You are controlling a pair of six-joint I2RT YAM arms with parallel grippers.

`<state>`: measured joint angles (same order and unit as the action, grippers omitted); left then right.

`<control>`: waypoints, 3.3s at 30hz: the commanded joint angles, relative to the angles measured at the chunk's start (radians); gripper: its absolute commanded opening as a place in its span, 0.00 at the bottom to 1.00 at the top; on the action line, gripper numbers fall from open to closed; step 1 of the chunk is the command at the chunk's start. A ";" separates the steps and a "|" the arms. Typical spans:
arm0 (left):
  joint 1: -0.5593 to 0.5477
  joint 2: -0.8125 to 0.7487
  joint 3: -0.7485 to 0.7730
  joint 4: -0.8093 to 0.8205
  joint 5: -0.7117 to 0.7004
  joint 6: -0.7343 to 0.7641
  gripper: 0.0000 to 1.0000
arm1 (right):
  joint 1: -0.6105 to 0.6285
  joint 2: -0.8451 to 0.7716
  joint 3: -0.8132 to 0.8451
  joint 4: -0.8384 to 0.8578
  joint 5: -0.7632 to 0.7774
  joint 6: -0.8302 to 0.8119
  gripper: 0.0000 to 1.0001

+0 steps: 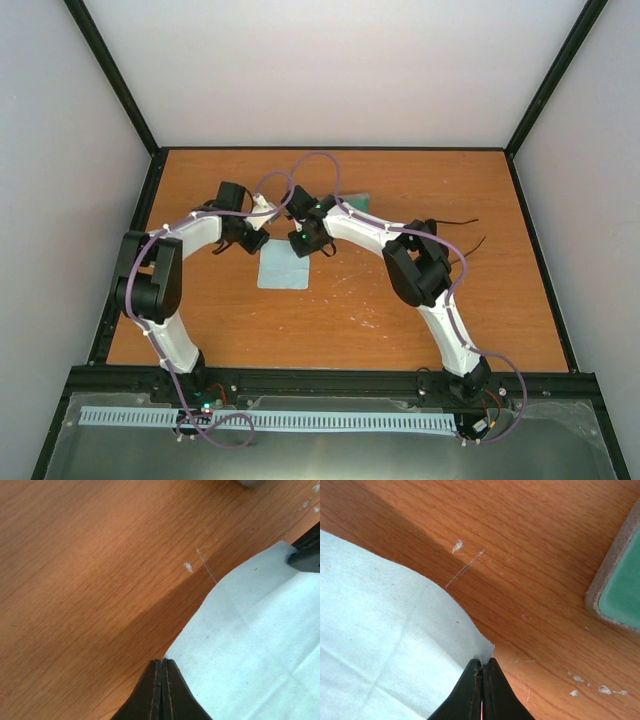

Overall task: Organize the sunglasses
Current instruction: Fold the glasses cleaning cloth at the center of the board.

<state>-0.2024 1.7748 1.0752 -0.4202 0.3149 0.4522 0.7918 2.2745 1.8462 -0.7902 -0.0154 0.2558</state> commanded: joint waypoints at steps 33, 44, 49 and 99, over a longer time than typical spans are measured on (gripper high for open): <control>0.000 -0.181 -0.157 -0.035 0.094 -0.031 0.01 | 0.022 -0.171 -0.238 0.127 -0.115 -0.019 0.03; -0.002 -0.202 -0.215 -0.036 0.108 -0.030 0.01 | 0.033 -0.174 -0.269 0.149 -0.166 -0.026 0.05; -0.002 -0.200 -0.225 -0.032 0.113 -0.031 0.00 | 0.037 -0.170 -0.276 0.154 -0.209 -0.037 0.10; -0.008 -0.290 -0.327 -0.031 0.067 0.035 0.29 | 0.038 -0.247 -0.406 0.186 -0.359 -0.071 0.25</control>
<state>-0.2050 1.5131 0.7540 -0.4534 0.3809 0.4736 0.8188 2.0617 1.4506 -0.6083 -0.3561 0.2050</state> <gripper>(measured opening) 0.293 0.252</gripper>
